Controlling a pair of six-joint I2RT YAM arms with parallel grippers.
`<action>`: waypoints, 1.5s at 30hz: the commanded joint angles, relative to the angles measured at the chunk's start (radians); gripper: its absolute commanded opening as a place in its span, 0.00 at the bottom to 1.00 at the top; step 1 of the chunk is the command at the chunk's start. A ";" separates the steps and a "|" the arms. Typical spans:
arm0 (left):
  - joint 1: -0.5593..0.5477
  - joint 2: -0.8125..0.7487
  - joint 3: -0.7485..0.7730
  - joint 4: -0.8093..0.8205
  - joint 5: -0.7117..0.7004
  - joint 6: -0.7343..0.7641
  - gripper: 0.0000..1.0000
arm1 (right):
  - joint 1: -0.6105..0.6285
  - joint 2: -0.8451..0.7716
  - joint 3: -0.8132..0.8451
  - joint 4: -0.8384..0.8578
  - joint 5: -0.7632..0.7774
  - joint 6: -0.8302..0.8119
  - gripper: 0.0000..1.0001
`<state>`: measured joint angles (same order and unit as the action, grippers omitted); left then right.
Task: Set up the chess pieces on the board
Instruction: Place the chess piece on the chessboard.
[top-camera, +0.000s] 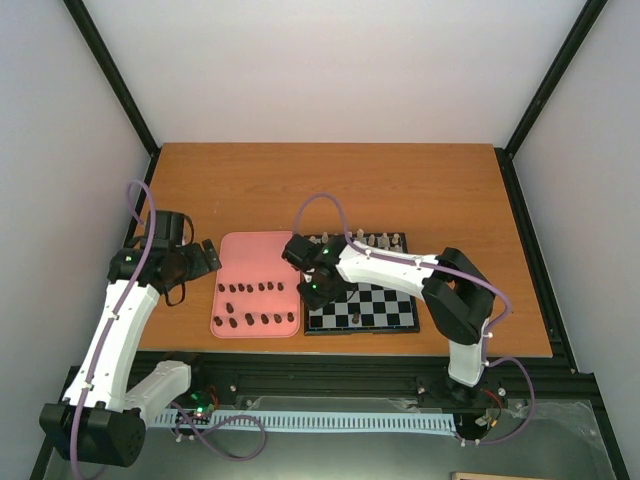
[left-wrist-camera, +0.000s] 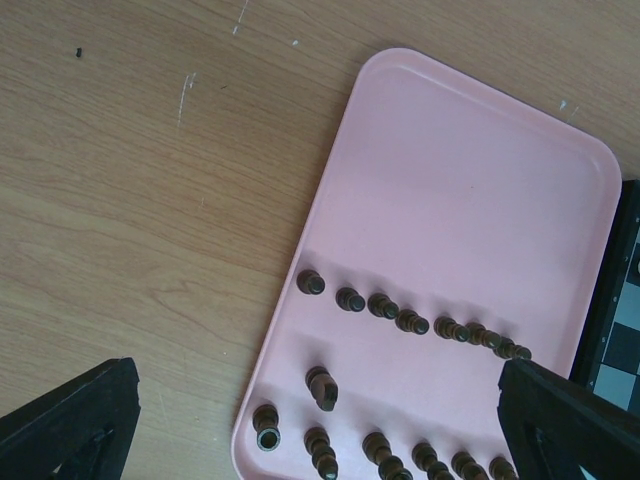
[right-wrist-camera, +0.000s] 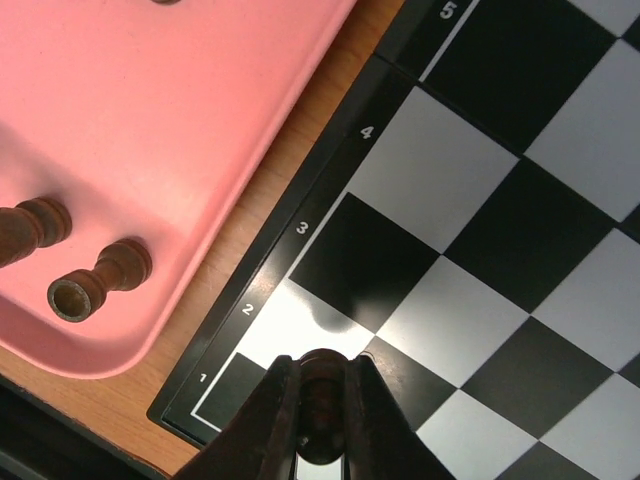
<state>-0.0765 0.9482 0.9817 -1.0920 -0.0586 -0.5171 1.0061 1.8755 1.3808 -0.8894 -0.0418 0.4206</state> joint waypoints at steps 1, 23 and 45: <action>0.006 -0.001 -0.002 0.018 0.003 0.008 1.00 | 0.015 0.026 0.001 0.021 0.000 0.011 0.03; 0.008 -0.004 -0.009 0.015 0.000 0.006 1.00 | 0.029 0.054 -0.014 0.046 -0.004 0.009 0.03; 0.007 -0.012 -0.009 0.011 -0.003 0.008 1.00 | 0.043 0.070 -0.002 0.037 -0.025 -0.013 0.16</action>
<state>-0.0765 0.9482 0.9691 -1.0920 -0.0589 -0.5171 1.0321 1.9266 1.3739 -0.8585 -0.0525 0.4133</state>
